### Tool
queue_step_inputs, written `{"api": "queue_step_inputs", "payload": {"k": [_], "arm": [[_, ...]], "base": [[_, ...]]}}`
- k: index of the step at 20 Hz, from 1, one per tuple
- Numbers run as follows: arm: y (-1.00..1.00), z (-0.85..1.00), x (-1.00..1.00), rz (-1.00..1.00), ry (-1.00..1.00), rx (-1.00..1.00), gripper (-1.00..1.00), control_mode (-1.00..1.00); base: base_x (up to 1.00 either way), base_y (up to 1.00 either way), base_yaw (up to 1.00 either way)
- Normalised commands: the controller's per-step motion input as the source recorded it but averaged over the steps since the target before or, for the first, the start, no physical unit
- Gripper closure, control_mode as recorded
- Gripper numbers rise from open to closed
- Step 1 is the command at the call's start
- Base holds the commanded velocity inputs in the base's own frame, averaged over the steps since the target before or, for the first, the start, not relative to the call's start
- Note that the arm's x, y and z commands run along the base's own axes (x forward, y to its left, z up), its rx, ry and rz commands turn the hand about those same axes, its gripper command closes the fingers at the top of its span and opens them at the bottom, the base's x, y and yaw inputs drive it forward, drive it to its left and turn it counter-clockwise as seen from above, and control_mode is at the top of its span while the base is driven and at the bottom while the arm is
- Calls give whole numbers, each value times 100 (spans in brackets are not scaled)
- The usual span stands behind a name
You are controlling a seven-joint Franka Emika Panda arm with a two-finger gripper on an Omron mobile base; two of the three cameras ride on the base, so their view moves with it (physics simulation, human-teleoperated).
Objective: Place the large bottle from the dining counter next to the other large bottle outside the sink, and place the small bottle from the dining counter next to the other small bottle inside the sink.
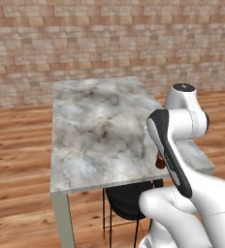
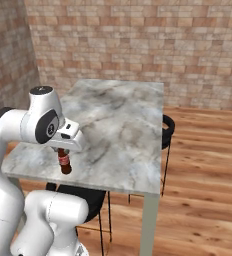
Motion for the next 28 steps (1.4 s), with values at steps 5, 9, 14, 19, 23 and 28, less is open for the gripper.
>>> {"api": "queue_step_inputs", "payload": {"k": [5, 9, 14, 19, 23, 28], "arm": [[0, 0, 0, 0, 0, 0, 100, 100], [0, 0, 0, 0, 0, 0, 100, 100], [0, 0, 0, 0, 0, 0, 100, 100], [0, 0, 0, 0, 0, 0, 100, 100], [0, 0, 0, 0, 0, 0, 100, 100], [0, 0, 0, 0, 0, 0, 100, 100]], "base": [[-93, -3, -14], [-87, 0, -37], [-18, -16, -67], [-9, -45, -75], [-5, -34, -80], [-8, -33, -79]]}}
